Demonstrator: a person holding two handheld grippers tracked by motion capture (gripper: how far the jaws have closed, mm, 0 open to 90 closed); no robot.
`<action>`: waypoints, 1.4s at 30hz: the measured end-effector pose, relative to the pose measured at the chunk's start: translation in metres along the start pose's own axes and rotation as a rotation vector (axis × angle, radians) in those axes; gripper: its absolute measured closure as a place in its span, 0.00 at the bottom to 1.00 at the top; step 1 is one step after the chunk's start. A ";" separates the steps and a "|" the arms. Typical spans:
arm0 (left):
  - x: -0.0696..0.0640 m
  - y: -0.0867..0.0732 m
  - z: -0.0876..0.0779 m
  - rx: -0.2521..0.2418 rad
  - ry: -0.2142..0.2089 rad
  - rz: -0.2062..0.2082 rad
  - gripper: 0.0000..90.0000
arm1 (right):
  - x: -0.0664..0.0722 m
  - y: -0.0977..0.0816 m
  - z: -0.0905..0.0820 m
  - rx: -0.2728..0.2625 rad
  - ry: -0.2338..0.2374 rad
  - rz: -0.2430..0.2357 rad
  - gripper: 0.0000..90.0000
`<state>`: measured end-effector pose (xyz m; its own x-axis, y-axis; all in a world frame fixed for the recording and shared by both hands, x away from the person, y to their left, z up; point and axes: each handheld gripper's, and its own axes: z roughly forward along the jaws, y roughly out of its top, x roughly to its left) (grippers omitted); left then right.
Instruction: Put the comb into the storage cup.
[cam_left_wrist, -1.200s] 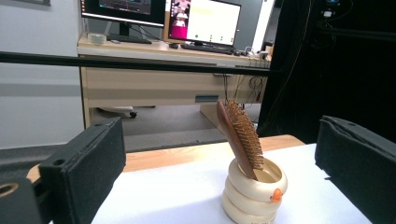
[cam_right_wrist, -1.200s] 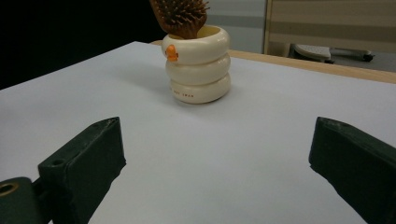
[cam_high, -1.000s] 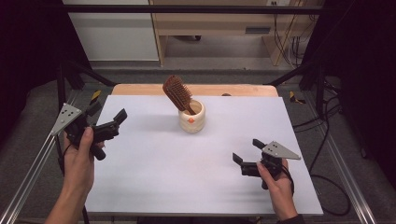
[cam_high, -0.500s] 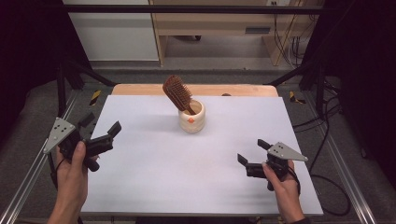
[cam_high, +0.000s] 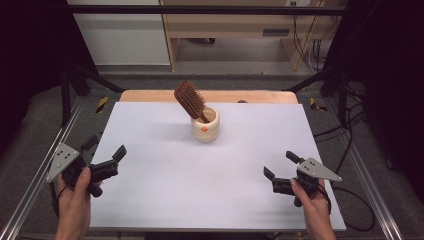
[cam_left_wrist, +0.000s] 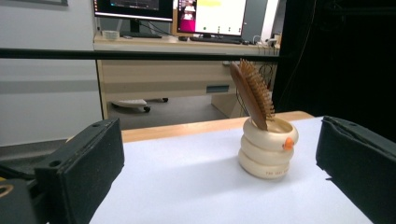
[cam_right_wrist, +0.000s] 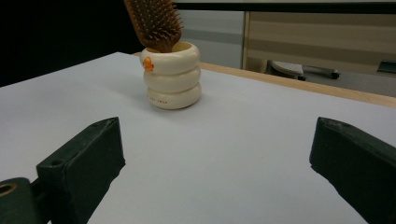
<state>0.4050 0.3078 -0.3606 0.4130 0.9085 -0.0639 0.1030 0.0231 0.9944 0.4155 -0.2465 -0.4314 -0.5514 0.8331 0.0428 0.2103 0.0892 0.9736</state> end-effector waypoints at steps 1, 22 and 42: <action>0.000 -0.003 0.000 0.004 0.000 0.001 0.01 | -0.001 -0.001 -0.002 0.001 -0.003 -0.001 0.04; -0.010 -0.054 -0.009 0.035 -0.032 0.028 0.01 | -0.001 -0.018 -0.006 -0.007 -0.008 -0.020 0.04; -0.020 -0.084 -0.010 0.080 -0.085 0.037 0.02 | 0.000 -0.021 -0.004 -0.001 0.008 -0.020 0.04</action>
<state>0.3793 0.2915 -0.4424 0.4924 0.8696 -0.0372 0.1565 -0.0464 0.9866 0.4083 -0.2508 -0.4515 -0.5620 0.8267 0.0256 0.1983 0.1047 0.9745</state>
